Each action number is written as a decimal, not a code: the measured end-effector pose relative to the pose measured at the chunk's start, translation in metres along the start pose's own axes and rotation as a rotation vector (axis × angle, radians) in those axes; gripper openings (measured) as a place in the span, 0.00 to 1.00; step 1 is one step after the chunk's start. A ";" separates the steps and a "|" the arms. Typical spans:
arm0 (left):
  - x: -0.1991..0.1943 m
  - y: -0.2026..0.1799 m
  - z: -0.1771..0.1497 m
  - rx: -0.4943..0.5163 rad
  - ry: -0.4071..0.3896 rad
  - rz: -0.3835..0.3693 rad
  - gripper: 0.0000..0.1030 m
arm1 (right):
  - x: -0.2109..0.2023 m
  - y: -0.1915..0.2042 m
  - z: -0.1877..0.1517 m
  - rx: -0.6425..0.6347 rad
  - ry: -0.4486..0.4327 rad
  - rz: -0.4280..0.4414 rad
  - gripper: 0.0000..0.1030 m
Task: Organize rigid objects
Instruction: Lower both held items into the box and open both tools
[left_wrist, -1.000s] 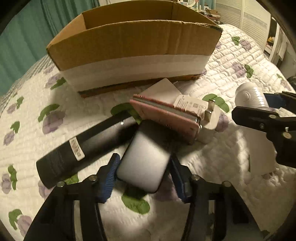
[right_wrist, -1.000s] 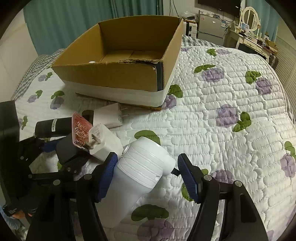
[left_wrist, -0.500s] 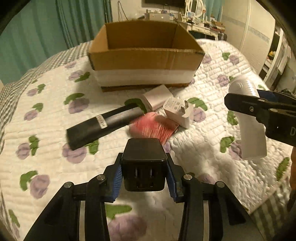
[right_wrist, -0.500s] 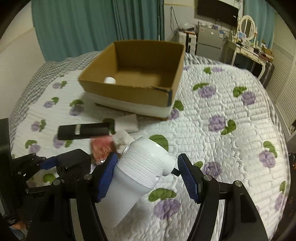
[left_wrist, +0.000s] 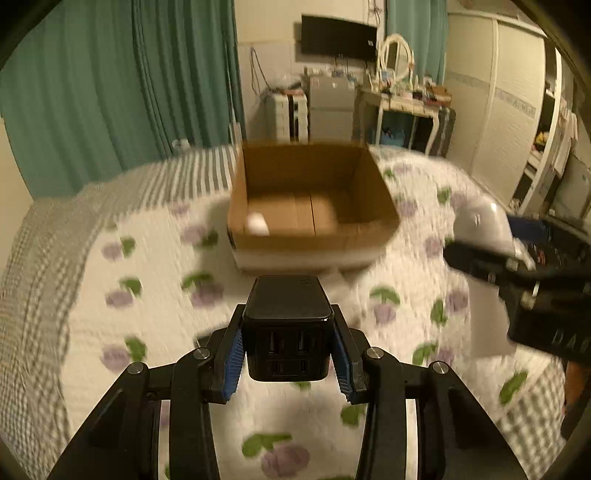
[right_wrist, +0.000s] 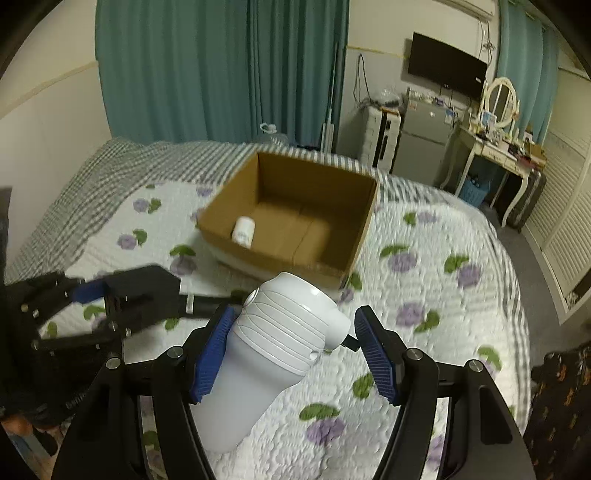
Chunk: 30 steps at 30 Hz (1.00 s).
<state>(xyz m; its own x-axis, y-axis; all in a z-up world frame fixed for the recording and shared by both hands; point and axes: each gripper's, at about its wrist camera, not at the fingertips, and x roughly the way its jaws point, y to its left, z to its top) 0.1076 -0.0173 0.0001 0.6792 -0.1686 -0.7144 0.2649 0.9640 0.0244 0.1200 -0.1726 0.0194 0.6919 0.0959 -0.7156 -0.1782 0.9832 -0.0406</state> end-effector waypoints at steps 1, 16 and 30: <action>-0.002 0.001 0.010 -0.006 -0.017 -0.001 0.41 | -0.001 -0.001 0.007 -0.008 -0.007 -0.004 0.65; 0.068 -0.001 0.133 0.026 -0.110 0.025 0.41 | 0.077 -0.047 0.114 -0.034 -0.059 -0.033 0.65; 0.182 -0.005 0.144 0.060 -0.034 0.028 0.41 | 0.195 -0.090 0.130 -0.001 0.007 -0.048 0.65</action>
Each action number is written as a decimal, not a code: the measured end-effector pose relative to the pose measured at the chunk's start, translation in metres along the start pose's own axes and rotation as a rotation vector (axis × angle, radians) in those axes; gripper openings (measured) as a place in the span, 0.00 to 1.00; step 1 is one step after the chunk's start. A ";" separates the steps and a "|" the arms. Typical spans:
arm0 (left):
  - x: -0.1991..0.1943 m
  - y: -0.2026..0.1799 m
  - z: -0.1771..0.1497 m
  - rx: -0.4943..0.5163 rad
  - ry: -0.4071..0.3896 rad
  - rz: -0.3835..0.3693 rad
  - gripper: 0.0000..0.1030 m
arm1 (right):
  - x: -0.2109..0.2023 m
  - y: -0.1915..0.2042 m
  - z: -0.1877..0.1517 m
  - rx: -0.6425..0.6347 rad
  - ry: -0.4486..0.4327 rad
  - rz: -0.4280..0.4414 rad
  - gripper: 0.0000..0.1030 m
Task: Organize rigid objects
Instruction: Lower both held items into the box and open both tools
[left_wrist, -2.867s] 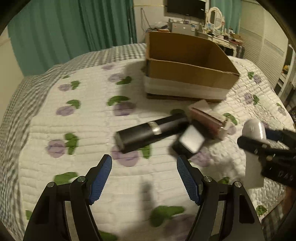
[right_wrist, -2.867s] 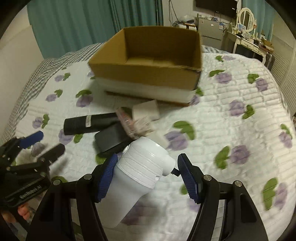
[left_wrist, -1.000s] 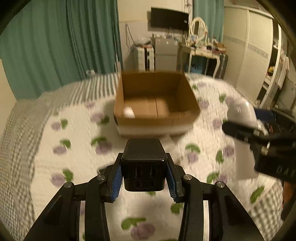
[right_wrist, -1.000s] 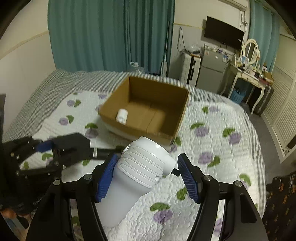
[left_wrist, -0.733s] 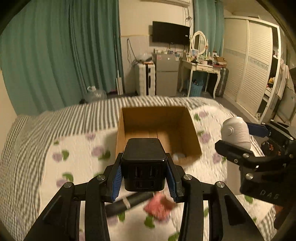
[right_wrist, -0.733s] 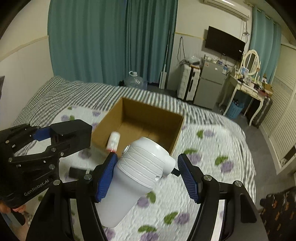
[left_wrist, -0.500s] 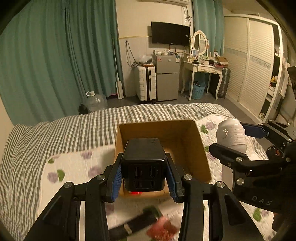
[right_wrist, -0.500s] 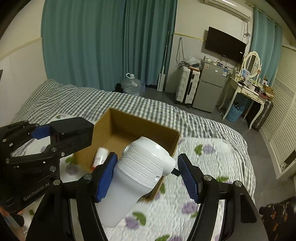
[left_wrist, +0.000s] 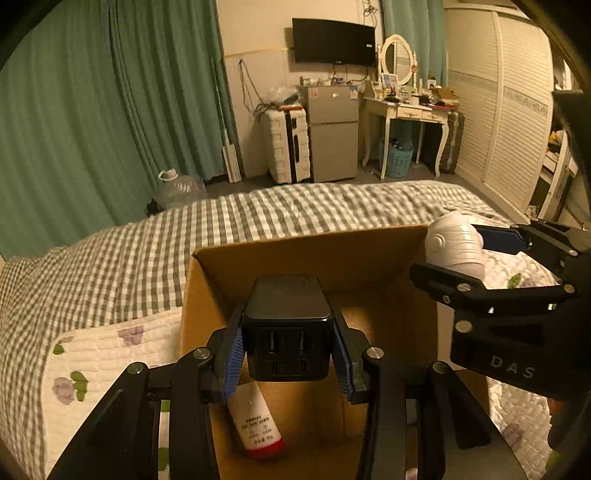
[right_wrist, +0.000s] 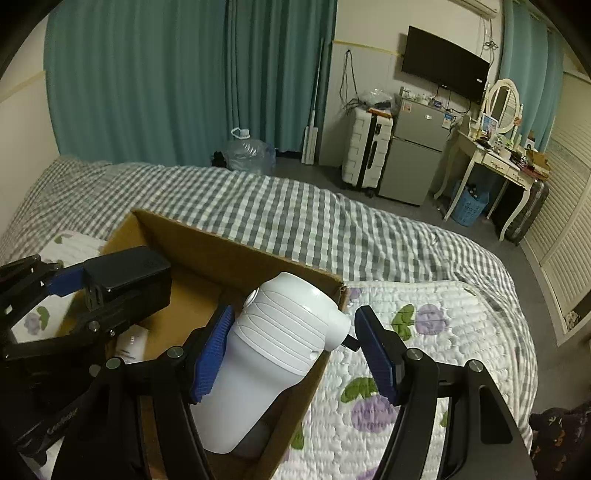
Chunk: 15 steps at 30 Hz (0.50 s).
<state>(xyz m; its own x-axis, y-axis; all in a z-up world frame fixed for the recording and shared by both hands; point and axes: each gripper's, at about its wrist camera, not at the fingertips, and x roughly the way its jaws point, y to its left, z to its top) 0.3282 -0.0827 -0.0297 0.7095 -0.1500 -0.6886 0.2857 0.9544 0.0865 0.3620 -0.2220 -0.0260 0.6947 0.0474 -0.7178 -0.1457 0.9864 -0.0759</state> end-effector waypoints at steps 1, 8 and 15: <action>0.005 0.001 -0.001 0.001 0.004 -0.001 0.41 | 0.005 0.000 0.000 -0.004 0.005 0.000 0.65; 0.027 0.003 -0.012 -0.004 0.051 -0.012 0.43 | 0.014 0.007 0.000 -0.028 -0.011 -0.015 0.65; 0.008 0.005 -0.010 0.020 -0.020 0.034 0.56 | 0.007 0.015 0.005 -0.053 -0.035 -0.024 0.66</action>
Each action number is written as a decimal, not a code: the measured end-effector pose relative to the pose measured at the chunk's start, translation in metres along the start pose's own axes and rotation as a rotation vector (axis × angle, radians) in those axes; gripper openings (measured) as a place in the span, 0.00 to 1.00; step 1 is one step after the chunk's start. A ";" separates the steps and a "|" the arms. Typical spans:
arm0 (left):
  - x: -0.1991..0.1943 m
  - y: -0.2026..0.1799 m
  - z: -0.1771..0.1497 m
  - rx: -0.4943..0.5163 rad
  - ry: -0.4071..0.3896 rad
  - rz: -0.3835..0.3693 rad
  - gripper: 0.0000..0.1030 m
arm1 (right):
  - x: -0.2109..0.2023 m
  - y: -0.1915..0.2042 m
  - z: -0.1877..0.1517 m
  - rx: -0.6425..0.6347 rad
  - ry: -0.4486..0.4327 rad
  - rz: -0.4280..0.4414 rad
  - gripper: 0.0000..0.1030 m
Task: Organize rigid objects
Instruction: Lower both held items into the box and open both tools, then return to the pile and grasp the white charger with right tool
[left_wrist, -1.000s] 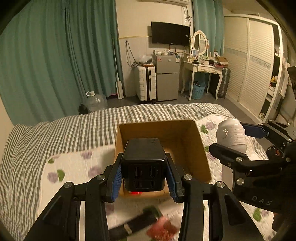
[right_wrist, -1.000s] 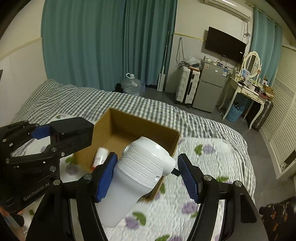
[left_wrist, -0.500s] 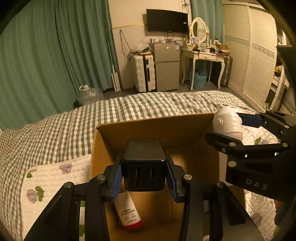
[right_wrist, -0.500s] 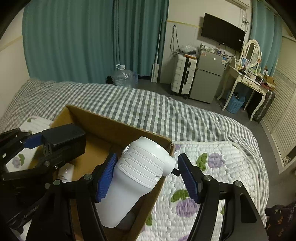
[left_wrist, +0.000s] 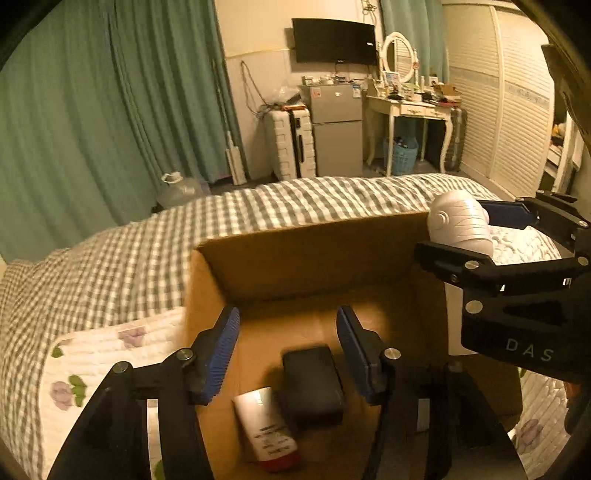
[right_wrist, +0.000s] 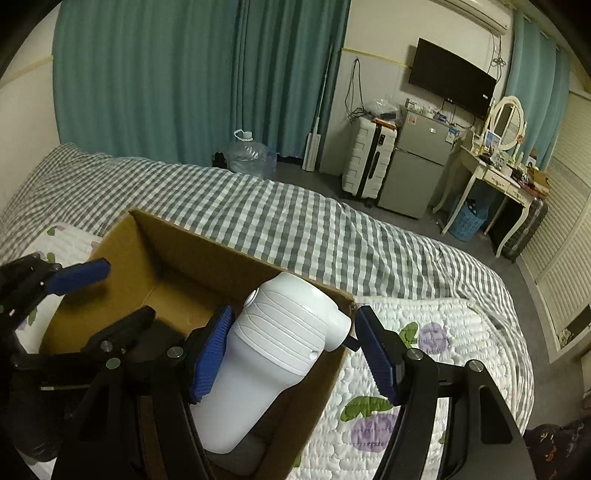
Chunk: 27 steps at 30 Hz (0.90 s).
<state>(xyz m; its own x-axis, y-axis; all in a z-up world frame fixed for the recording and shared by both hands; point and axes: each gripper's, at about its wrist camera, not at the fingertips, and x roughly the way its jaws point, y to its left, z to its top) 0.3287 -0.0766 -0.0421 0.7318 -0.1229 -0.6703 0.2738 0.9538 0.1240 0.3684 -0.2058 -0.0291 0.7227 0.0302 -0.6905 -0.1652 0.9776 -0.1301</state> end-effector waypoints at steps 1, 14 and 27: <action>-0.002 0.002 0.000 -0.006 0.001 -0.001 0.56 | -0.001 0.001 0.001 -0.001 -0.005 0.001 0.66; -0.069 0.034 -0.013 -0.073 -0.003 0.023 0.62 | -0.052 0.018 0.003 0.042 -0.052 0.008 0.88; -0.192 0.044 -0.047 -0.169 -0.070 0.056 0.66 | -0.201 0.030 -0.051 0.040 -0.109 -0.003 0.91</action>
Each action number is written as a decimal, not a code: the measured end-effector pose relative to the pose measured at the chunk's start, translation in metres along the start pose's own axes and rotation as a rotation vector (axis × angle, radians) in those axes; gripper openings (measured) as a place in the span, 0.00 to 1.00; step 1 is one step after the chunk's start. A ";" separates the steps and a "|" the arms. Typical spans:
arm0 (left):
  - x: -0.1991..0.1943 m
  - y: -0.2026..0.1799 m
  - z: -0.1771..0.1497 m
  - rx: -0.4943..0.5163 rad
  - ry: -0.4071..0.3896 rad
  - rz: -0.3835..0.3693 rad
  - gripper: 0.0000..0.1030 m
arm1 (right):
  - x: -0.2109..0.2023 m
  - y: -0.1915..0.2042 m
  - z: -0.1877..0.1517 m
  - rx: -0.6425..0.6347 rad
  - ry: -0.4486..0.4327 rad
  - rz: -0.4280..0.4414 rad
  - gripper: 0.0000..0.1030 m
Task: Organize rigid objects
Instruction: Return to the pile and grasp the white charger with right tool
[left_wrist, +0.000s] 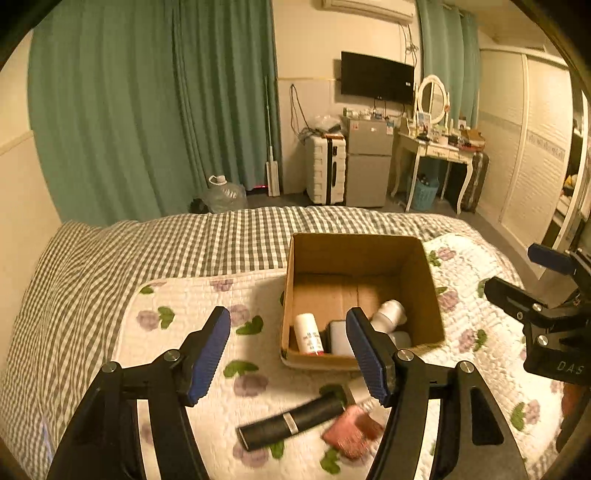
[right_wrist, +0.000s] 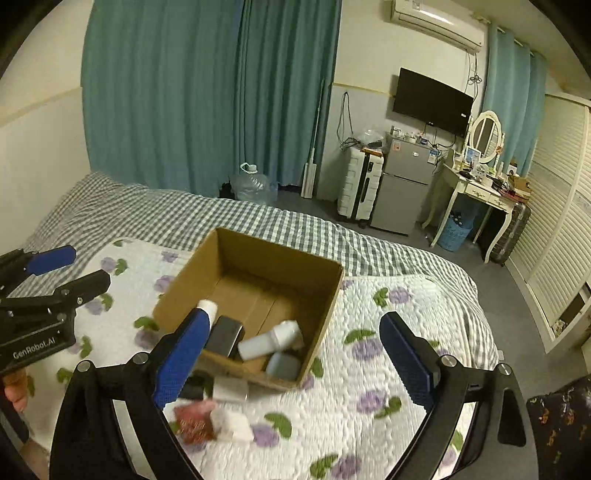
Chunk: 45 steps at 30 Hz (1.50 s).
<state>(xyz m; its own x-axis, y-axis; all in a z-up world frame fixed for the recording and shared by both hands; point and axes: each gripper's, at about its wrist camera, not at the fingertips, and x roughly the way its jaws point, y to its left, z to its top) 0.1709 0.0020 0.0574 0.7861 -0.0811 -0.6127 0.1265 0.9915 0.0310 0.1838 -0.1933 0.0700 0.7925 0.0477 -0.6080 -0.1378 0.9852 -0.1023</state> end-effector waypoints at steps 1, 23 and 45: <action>-0.007 0.000 -0.005 -0.004 -0.003 0.006 0.66 | -0.008 0.002 -0.004 -0.004 -0.004 0.002 0.91; 0.034 0.009 -0.115 -0.024 0.163 0.096 0.67 | 0.049 0.037 -0.116 -0.004 0.171 0.093 0.91; 0.117 -0.015 -0.177 -0.001 0.348 0.079 0.67 | 0.168 0.065 -0.167 -0.100 0.367 0.201 0.43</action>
<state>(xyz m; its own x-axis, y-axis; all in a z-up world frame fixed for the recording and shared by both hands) 0.1538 -0.0041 -0.1541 0.5405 0.0356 -0.8406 0.0724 0.9934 0.0886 0.2091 -0.1492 -0.1703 0.4826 0.1576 -0.8615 -0.3391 0.9406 -0.0179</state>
